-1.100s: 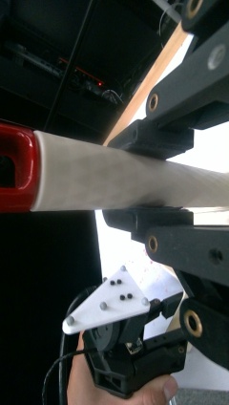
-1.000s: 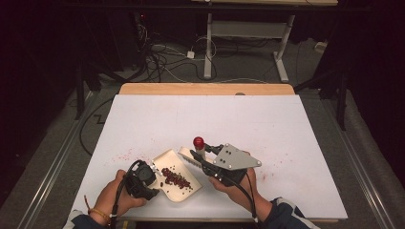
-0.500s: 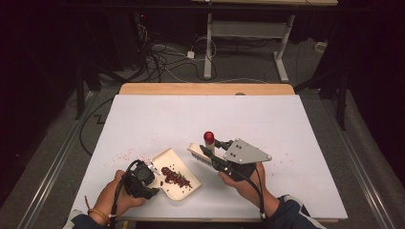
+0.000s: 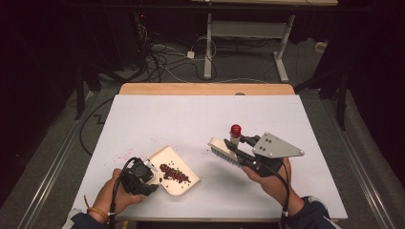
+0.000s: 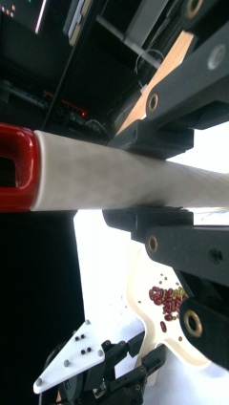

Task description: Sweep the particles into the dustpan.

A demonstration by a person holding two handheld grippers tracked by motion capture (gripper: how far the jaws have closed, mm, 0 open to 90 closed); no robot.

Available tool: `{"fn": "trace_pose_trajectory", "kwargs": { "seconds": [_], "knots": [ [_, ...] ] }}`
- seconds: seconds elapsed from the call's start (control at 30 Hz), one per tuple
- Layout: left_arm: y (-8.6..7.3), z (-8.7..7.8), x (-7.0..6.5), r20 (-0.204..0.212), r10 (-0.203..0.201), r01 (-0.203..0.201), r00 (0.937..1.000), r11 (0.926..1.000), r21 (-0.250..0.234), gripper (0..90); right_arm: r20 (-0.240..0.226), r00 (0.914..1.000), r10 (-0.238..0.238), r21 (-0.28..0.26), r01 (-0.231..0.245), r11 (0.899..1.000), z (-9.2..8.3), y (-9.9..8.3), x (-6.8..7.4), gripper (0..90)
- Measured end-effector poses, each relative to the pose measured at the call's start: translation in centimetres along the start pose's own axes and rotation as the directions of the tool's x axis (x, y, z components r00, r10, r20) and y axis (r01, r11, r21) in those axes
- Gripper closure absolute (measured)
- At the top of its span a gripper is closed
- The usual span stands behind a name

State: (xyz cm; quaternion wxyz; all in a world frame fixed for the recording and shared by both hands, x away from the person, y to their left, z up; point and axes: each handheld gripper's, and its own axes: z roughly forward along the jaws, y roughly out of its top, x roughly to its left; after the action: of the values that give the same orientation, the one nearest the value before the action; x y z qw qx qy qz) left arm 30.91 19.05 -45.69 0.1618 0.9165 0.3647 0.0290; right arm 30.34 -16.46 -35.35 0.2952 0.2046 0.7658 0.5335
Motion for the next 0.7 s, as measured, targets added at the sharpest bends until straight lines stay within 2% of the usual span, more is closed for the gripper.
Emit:
{"fn": "trace_pose_trajectory", "kwargs": {
  "seconds": [0.37,0.7],
  "knots": [
    [0.0,0.1,0.9,-0.002,-0.018,0.018,0.9998,0.9997,-0.019,63.9,0.027,0.9994,0.023,0.036,-0.024,0.999,-2.9,-0.9,-2.8,69.9],
    [0.2,0.3,1.2,-0.002,-0.033,0.033,0.9994,0.9989,-0.033,63.8,-0.011,0.9976,0.068,0.064,-0.068,0.996,-5.5,-1.8,-4.5,70.0]
  ]
}}
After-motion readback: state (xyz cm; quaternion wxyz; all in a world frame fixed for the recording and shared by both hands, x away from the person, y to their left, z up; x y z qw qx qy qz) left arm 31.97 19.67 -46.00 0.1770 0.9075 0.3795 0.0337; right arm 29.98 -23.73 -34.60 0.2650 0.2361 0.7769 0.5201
